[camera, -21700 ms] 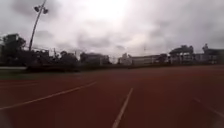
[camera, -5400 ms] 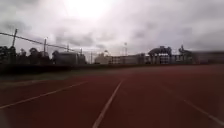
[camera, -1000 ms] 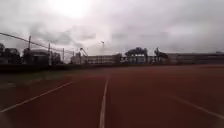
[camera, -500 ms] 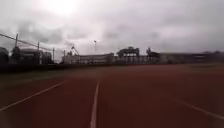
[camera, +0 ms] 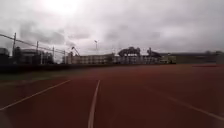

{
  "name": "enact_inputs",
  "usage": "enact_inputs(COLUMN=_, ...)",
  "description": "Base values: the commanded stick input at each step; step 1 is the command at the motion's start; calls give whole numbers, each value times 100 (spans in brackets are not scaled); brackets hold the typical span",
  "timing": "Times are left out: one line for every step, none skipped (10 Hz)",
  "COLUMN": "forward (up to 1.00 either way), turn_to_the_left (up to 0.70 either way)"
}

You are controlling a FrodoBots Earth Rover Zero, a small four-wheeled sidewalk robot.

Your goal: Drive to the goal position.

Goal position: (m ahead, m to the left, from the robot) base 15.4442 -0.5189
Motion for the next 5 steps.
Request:
enact_inputs(forward=50, turn_to_the_left=0)
enact_inputs(forward=50, turn_to_the_left=0)
enact_inputs(forward=50, turn_to_the_left=0)
enact_inputs(forward=50, turn_to_the_left=0)
enact_inputs(forward=50, turn_to_the_left=0)
